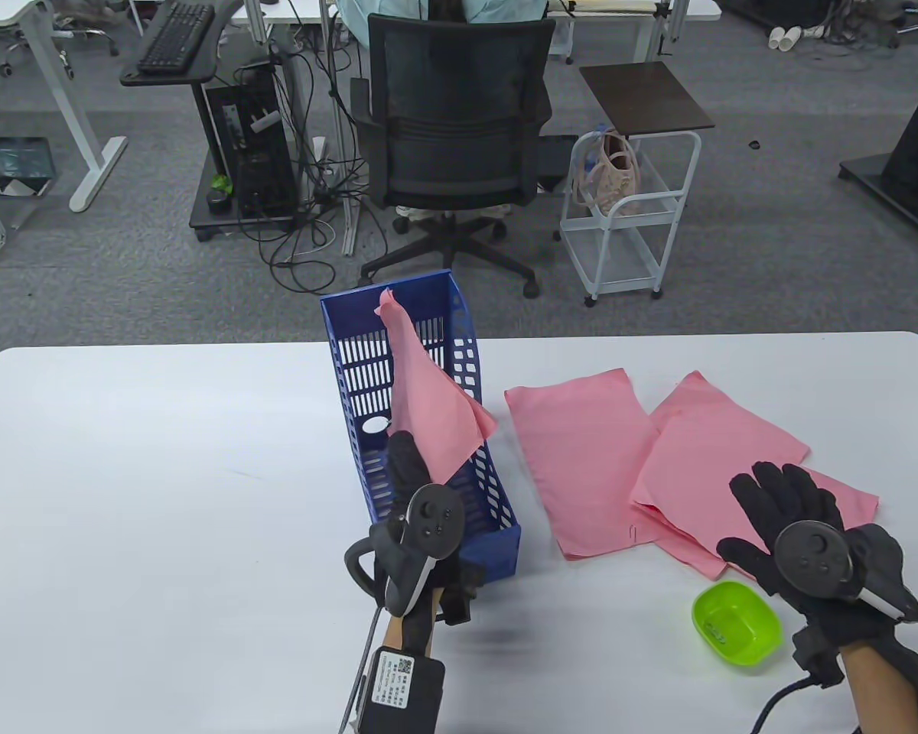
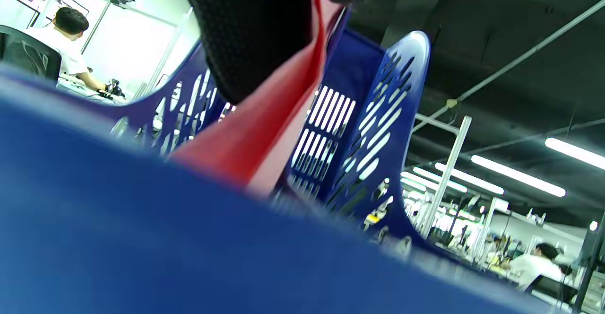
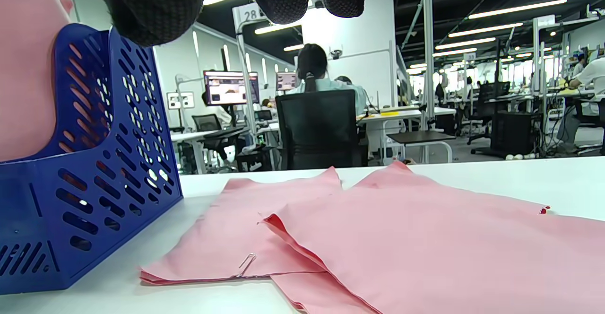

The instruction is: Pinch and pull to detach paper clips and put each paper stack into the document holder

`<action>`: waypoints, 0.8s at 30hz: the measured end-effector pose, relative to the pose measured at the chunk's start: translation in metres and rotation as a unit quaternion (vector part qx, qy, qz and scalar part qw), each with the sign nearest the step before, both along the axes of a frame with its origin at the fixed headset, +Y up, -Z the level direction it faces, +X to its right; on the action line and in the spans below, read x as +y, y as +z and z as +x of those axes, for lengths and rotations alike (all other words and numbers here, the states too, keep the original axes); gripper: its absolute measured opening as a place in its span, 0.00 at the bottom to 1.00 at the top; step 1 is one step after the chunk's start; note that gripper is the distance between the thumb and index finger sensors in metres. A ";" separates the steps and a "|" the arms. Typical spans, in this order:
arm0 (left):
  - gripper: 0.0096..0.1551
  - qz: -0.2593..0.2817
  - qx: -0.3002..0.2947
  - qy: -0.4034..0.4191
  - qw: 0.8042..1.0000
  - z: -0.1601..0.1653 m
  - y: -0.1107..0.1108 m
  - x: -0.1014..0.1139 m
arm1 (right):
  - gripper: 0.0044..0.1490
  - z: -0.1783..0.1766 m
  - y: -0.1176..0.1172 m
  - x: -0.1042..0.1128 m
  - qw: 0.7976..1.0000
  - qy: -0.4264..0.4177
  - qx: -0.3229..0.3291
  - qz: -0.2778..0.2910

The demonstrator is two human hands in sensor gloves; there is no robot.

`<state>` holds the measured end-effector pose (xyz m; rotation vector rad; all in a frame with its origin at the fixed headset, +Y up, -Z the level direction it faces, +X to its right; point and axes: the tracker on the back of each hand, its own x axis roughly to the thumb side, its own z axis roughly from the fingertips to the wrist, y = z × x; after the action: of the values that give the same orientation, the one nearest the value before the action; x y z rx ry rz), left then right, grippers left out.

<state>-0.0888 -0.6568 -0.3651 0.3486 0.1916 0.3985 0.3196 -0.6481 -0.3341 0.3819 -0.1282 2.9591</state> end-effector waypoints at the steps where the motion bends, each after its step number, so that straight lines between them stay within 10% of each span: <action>1: 0.37 -0.010 0.000 -0.003 1.000 -0.001 -0.002 -0.004 | 0.51 0.000 0.000 0.000 1.000 0.000 0.000 -0.001; 18: 0.61 -0.096 -0.136 -0.226 0.960 -0.009 0.014 0.006 | 0.52 -0.002 -0.003 -0.004 1.000 0.006 -0.004 -0.021; 24: 0.61 -0.102 -0.123 -0.289 0.944 -0.018 0.023 0.003 | 0.52 -0.012 0.006 0.026 1.000 0.018 -0.007 0.019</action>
<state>-0.1064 -0.6536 -0.3416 0.1349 -0.1168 -0.1624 0.3073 -0.6218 -0.3279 0.3716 -0.1807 2.9990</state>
